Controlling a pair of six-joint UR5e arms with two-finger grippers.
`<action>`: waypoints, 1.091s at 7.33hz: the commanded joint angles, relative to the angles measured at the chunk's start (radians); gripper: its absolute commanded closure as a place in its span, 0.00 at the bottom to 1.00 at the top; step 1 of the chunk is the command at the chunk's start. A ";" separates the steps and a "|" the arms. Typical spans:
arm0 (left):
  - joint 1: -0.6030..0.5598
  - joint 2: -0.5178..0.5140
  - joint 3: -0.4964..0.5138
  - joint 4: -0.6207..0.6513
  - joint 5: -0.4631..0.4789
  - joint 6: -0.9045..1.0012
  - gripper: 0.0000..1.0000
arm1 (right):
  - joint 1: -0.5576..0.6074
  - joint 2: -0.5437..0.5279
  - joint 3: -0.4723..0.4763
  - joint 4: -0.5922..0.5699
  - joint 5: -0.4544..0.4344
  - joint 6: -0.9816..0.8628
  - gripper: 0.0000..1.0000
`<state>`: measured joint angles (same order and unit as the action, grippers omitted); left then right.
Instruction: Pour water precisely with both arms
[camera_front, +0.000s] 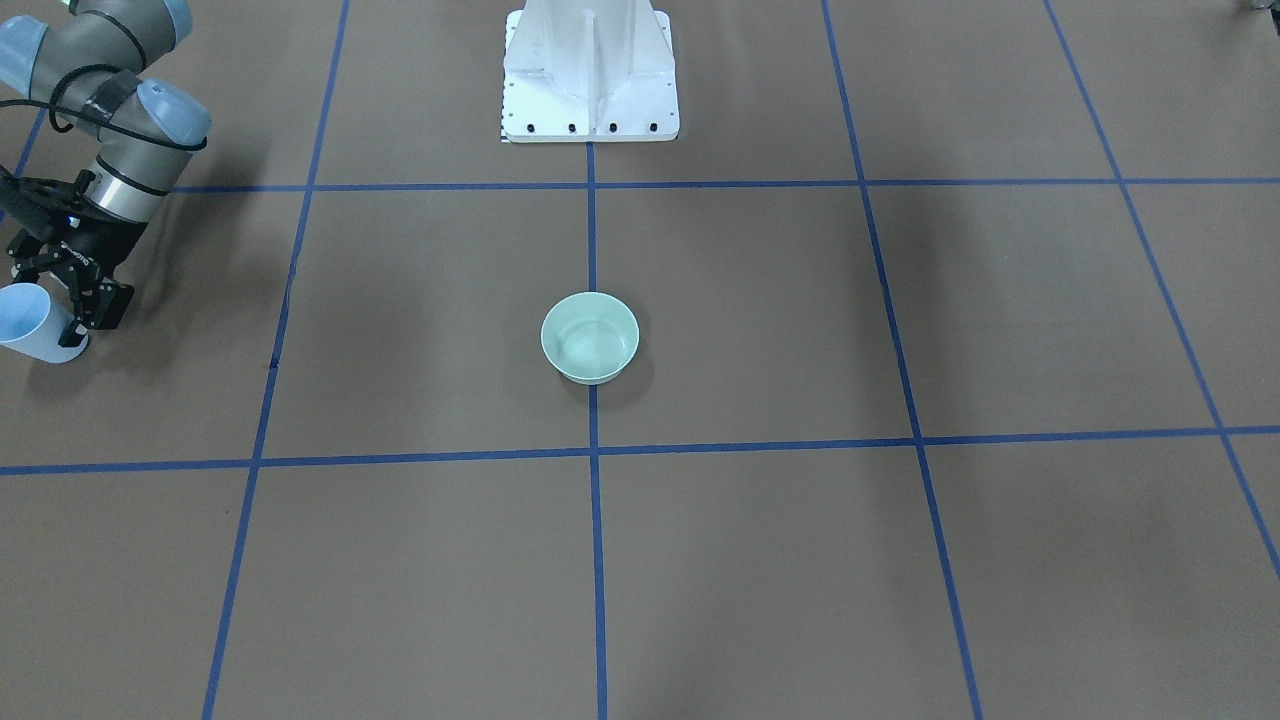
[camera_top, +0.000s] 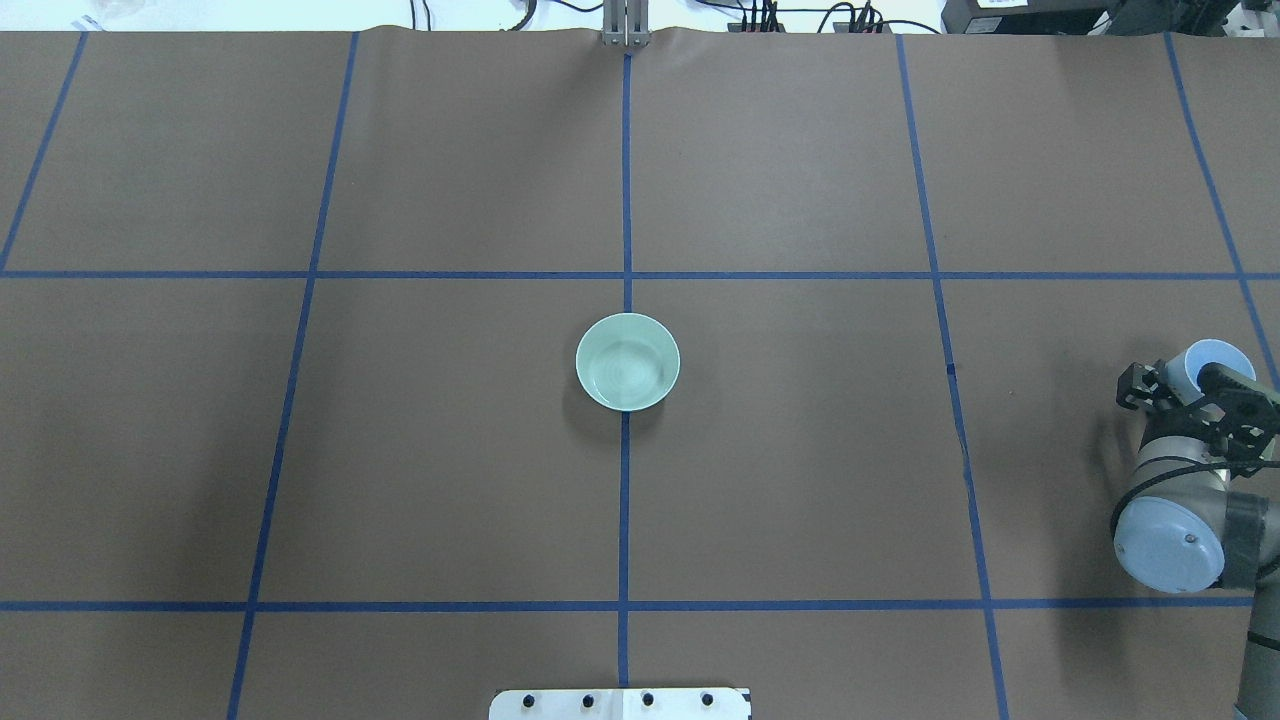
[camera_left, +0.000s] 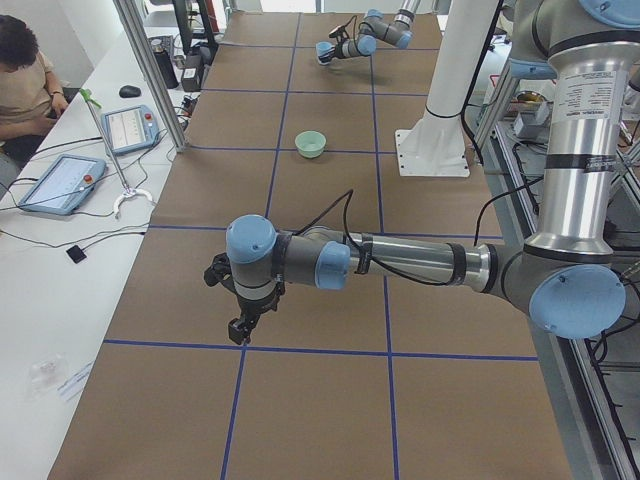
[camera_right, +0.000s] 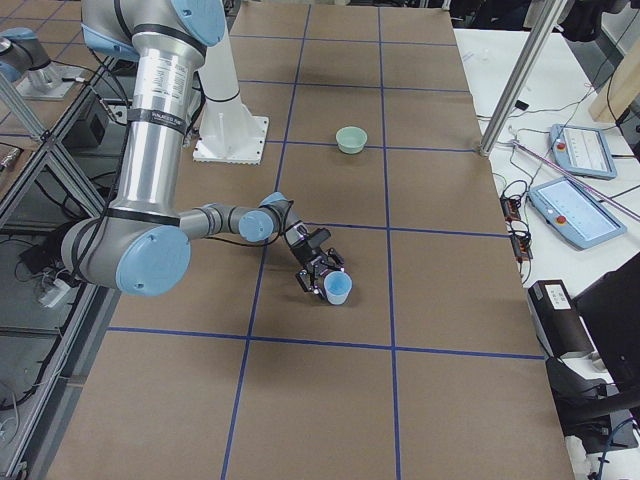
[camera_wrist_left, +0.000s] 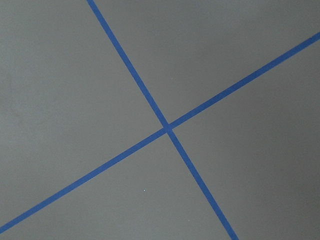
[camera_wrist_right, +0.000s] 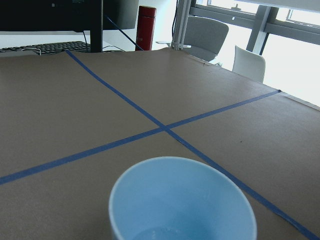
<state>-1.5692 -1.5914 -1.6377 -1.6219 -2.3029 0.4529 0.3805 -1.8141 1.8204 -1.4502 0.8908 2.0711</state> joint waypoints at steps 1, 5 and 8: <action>0.000 0.007 -0.001 -0.001 -0.001 0.003 0.00 | 0.021 0.002 -0.016 0.001 -0.003 -0.005 0.11; 0.000 0.007 0.001 -0.001 -0.001 0.003 0.00 | 0.049 0.009 -0.044 0.007 -0.015 -0.009 1.00; -0.002 0.033 0.009 0.013 -0.003 -0.069 0.00 | 0.142 0.022 -0.029 0.048 -0.030 -0.177 1.00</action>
<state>-1.5696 -1.5778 -1.6296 -1.6148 -2.3047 0.4344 0.4833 -1.8006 1.7860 -1.4327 0.8622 1.9927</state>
